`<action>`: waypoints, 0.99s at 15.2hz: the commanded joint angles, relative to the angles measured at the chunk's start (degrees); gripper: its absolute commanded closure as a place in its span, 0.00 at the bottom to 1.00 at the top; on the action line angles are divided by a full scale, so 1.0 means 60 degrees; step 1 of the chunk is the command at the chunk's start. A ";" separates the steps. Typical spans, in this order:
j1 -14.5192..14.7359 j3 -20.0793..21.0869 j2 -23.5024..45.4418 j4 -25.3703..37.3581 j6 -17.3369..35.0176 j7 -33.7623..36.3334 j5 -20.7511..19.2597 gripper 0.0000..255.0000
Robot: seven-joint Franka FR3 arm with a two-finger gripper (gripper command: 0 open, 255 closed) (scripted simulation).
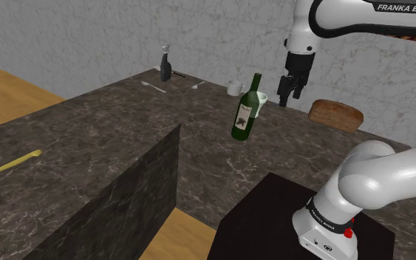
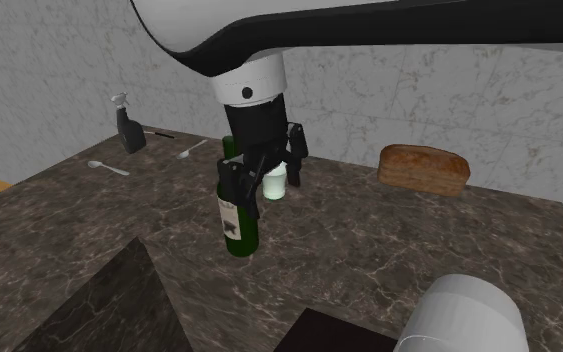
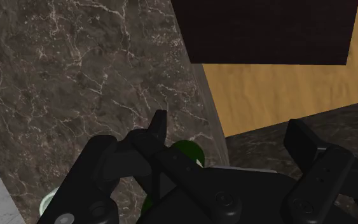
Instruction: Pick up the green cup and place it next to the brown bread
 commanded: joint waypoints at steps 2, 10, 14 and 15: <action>-0.0051 -0.0113 0.0228 -0.0011 0.0294 -0.0081 -0.0102 0.00; -0.0399 -0.0997 0.2360 0.0358 0.2525 -0.0690 -0.0703 0.00; -0.0535 -0.1409 0.3581 0.0843 0.3506 -0.1005 -0.0821 0.00; -0.0566 -0.1506 0.3897 0.0995 0.3732 -0.1089 -0.0827 0.00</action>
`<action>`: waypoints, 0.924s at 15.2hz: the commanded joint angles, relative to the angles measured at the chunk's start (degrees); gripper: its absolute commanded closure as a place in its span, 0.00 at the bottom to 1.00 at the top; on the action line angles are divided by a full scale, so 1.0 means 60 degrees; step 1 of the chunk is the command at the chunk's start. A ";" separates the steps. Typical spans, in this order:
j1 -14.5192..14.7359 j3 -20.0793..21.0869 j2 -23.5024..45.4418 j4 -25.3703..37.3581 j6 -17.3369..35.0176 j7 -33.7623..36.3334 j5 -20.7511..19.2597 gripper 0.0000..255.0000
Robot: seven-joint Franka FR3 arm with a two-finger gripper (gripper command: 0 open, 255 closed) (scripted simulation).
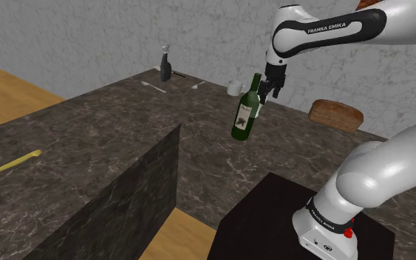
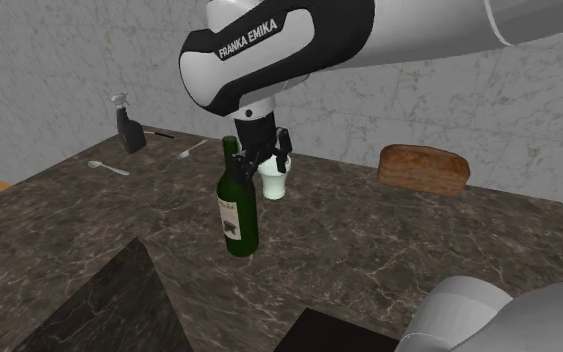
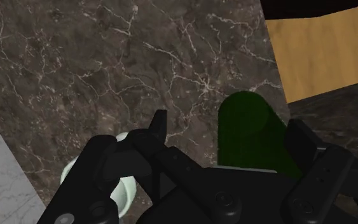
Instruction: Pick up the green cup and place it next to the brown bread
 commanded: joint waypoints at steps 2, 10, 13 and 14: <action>-0.0074 -0.0284 0.1058 0.0616 0.0641 -0.0256 0.0025 0.00; -0.0373 -0.0883 0.3742 0.2432 0.1958 -0.1088 0.0514 0.00; -0.0559 -0.1006 0.4783 0.3311 0.2265 -0.1434 0.0842 0.00; -0.0632 -0.1035 0.5134 0.3631 0.2342 -0.1549 0.0962 0.00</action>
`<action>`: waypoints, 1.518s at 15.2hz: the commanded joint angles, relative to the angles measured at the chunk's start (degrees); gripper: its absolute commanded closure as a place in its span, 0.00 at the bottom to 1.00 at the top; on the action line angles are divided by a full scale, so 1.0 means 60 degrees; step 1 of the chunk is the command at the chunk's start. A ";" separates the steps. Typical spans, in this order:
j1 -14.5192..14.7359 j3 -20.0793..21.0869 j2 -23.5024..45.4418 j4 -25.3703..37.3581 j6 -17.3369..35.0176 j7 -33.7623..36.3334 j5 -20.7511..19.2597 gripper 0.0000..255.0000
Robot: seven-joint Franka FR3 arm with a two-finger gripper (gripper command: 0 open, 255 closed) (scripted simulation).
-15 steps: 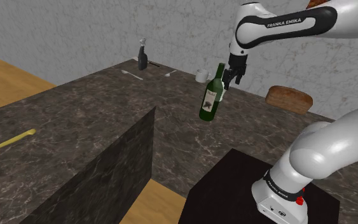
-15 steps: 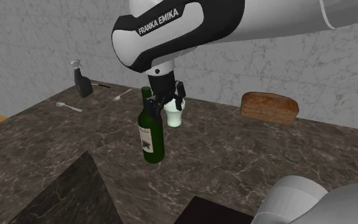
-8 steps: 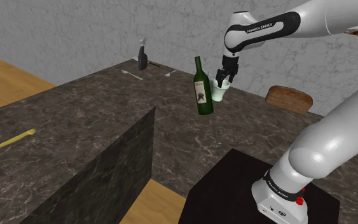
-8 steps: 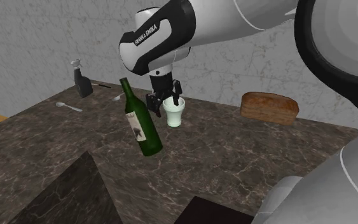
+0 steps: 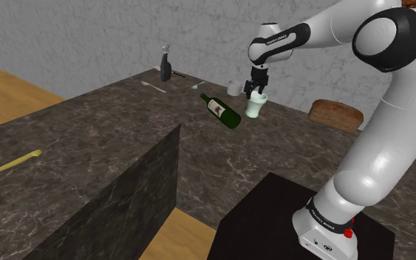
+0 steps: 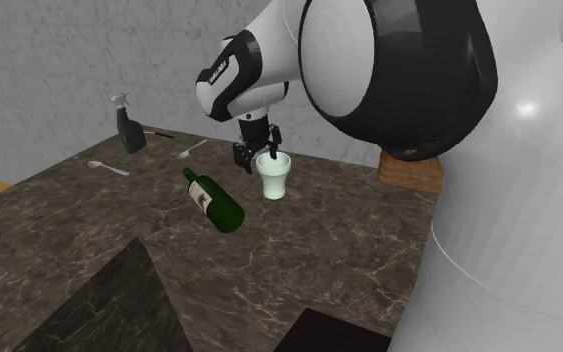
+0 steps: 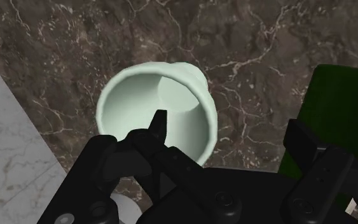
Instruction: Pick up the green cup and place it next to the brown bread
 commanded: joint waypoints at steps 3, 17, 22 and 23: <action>-0.0106 -0.0033 0.0498 0.0265 0.0291 -0.0150 0.0156 0.00; -0.0177 -0.0038 0.0838 -0.0046 0.0936 -0.0212 0.0245 1.00; -0.0177 -0.0038 0.0838 -0.0045 0.0936 -0.0212 0.0245 1.00; -0.0177 -0.0038 0.0838 -0.0044 0.0935 -0.0212 0.0245 1.00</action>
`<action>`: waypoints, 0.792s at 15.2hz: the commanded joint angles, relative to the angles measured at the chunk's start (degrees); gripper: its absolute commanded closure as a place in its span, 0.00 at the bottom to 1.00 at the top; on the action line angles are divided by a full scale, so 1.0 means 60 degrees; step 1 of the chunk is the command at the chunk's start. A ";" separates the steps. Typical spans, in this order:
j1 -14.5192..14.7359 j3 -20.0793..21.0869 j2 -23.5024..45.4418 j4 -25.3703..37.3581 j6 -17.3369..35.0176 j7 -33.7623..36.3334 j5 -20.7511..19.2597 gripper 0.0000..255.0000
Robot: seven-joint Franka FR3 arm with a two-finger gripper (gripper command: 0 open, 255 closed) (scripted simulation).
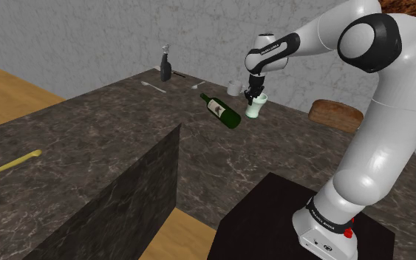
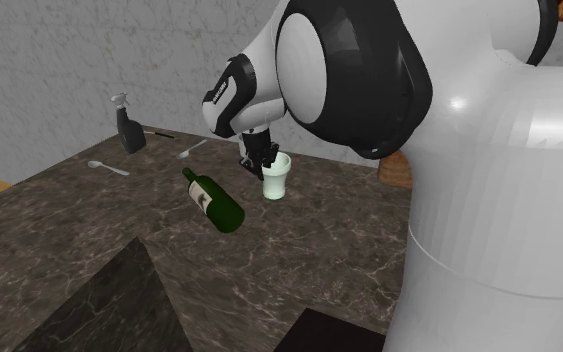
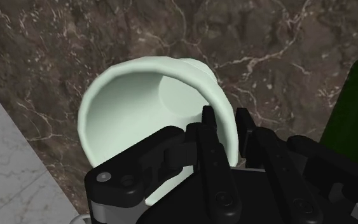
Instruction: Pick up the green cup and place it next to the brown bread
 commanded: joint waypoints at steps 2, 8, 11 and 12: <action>-0.0001 -0.0001 0.0003 -0.0002 0.0000 0.0000 0.0000 1.00; 0.0028 -0.0017 -0.0287 0.0297 -0.0578 -0.0005 -0.0068 1.00; 0.0042 -0.0023 -0.0440 0.0503 -0.0931 -0.0014 -0.0102 1.00; 0.0047 -0.0025 -0.0487 0.0576 -0.1050 -0.0017 -0.0112 1.00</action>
